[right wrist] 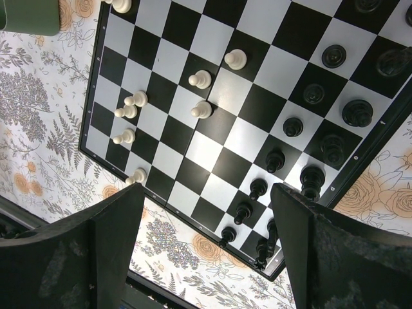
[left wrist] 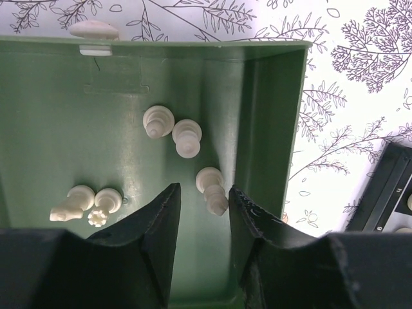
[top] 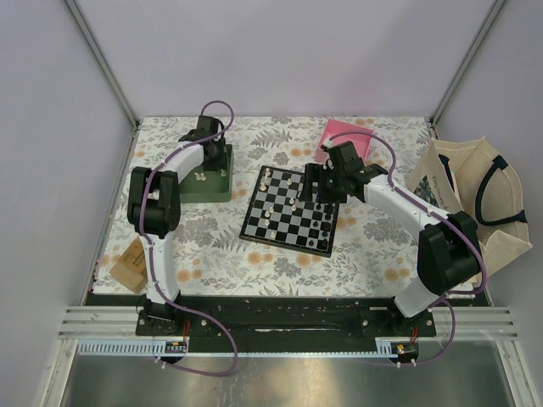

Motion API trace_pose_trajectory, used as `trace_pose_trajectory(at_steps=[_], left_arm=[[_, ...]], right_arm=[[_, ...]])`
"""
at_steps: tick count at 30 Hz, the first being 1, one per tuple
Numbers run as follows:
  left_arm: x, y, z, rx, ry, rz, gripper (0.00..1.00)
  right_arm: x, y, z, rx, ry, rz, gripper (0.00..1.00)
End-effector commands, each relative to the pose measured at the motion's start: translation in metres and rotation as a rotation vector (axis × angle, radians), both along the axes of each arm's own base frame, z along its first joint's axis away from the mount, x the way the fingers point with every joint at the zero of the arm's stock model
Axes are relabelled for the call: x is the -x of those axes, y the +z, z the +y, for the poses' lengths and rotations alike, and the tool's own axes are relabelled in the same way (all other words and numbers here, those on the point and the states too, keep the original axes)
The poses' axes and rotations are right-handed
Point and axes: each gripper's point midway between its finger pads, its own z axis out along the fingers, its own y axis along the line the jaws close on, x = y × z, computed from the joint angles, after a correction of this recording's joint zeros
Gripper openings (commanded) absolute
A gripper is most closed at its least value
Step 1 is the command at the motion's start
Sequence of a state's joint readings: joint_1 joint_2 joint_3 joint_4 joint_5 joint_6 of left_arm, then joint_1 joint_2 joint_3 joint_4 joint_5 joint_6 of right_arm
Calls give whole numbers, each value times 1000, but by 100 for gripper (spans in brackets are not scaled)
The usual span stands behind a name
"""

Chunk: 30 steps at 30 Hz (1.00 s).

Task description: Set up the chess pieces on the board

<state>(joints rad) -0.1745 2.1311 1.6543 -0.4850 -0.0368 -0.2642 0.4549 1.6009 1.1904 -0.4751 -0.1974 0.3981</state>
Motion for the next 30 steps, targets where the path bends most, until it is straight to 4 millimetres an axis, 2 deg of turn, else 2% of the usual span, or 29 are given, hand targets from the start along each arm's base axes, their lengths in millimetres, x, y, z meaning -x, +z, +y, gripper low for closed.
trace_pose_trajectory(at_steps=[1, 12, 17, 20, 26, 30], left_arm=[[-14, 14, -4, 30, 7, -41, 38], [-12, 19, -3, 24, 2, -46, 17], [-7, 22, -2, 19, 2, -48, 10], [-3, 38, 2, 10, 13, -80, 9], [9, 80, 5, -54, 5, -153, 9], [21, 106, -6, -95, -32, -193, 9]], right_arm=[[-10, 12, 4, -28, 2, -37, 89], [-8, 12, 4, -26, 4, -38, 89], [-9, 12, 3, -26, 2, -38, 89], [-9, 12, 3, -25, 3, -39, 89], [-9, 12, 3, -27, 2, -39, 89], [-9, 14, 4, -31, 2, -42, 89]])
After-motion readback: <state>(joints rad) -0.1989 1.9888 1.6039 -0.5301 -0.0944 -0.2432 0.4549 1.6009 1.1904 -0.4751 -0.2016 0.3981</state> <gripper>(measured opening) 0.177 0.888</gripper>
